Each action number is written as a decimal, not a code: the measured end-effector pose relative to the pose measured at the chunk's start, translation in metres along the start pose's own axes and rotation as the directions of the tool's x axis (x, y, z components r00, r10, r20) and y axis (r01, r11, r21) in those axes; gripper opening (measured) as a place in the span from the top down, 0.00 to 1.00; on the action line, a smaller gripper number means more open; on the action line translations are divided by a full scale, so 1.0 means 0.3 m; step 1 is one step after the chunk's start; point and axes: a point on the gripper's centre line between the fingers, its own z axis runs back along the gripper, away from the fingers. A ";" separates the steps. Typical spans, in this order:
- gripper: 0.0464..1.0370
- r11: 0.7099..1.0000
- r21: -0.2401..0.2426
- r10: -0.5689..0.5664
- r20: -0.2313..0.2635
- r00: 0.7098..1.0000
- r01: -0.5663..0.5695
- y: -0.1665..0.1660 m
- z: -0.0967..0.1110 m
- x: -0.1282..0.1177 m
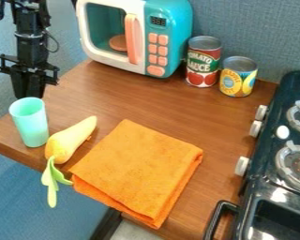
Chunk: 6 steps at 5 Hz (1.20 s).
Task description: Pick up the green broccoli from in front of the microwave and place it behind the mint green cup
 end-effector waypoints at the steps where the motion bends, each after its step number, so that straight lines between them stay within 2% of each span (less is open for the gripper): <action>1: 0.36 0.998 0.002 0.055 -0.004 0.998 -0.055 0.007 0.031 0.003; 2: 0.08 0.998 -0.018 0.065 0.002 0.998 -0.065 -0.003 0.031 0.007; 3: 0.03 0.998 -0.033 0.063 0.026 0.998 -0.062 -0.010 0.044 0.015; 4: 0.04 1.000 -0.026 0.008 0.150 0.989 -0.004 -0.044 0.156 0.034; 5: 0.04 0.989 -0.018 -0.135 0.257 0.957 0.145 -0.237 0.241 0.069; 6: 0.04 0.965 -0.016 -0.244 0.312 0.918 0.262 -0.368 0.286 0.054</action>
